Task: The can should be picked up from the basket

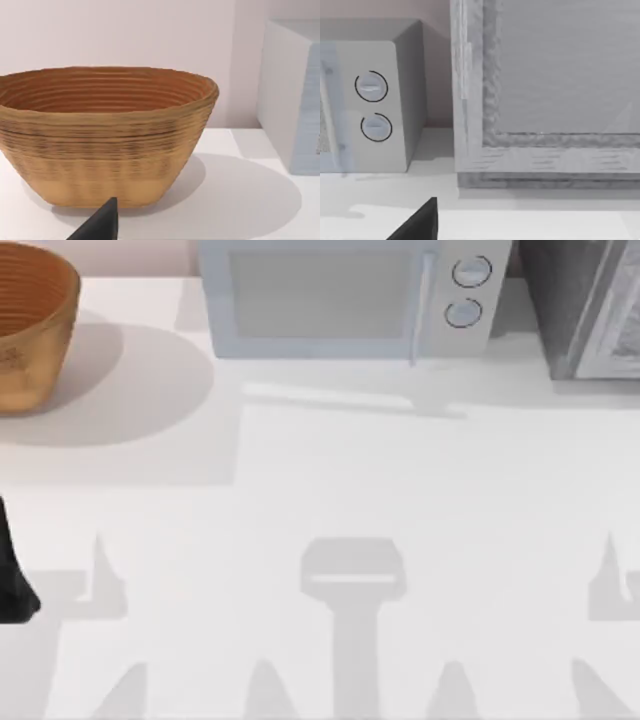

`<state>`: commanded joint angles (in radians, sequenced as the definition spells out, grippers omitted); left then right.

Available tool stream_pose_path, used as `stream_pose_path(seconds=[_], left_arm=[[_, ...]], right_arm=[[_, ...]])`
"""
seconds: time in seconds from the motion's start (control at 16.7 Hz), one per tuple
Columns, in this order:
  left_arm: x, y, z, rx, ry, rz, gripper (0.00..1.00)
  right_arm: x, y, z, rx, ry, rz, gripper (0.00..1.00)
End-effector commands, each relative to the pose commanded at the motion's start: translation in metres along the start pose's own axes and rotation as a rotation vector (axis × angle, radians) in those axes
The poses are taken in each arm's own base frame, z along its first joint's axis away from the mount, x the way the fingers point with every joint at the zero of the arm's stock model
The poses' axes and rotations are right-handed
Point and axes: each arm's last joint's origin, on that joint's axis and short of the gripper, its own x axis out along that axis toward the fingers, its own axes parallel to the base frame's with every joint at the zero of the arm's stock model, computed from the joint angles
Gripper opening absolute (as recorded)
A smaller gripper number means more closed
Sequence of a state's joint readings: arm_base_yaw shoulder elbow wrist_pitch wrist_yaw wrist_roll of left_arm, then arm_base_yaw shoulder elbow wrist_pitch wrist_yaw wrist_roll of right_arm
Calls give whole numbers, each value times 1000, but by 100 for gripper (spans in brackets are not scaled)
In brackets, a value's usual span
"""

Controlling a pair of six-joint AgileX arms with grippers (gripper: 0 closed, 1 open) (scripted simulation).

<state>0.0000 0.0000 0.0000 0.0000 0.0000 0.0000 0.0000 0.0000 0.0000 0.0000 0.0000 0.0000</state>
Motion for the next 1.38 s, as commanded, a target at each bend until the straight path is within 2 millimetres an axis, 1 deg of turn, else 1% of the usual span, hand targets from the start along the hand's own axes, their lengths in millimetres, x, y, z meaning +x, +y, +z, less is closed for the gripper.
stream_pose_path(seconds=[0.18, 0.36, 0.48, 0.6, 0.78, 0.96, 1.14, 1.26, 1.38], left_arm=[[0, 0, 1, 0, 8, 3, 100], [2, 3, 11, 3, 76, 24, 100], [6, 5, 26, 6, 141, 40, 100], [14, 7, 48, 10, 213, 52, 100], [36, 13, 88, 16, 331, 60, 100], [74, 21, 128, 20, 461, 61, 100], [127, 33, 157, 19, 600, 55, 100], [169, 43, 167, 16, 695, 48, 100], [212, 55, 168, 10, 791, 39, 100]], right_arm=[[0, 0, 0, 0, 0, 0, 100], [0, 0, 0, 0, 0, 0, 100], [0, 0, 0, 0, 0, 0, 100], [0, 0, 0, 0, 0, 0, 100], [0, 0, 0, 0, 0, 0, 100], [0, 0, 0, 0, 0, 0, 100], [0, 0, 0, 0, 0, 0, 100], [0, 0, 0, 0, 0, 0, 100], [0, 0, 0, 0, 0, 0, 100]])
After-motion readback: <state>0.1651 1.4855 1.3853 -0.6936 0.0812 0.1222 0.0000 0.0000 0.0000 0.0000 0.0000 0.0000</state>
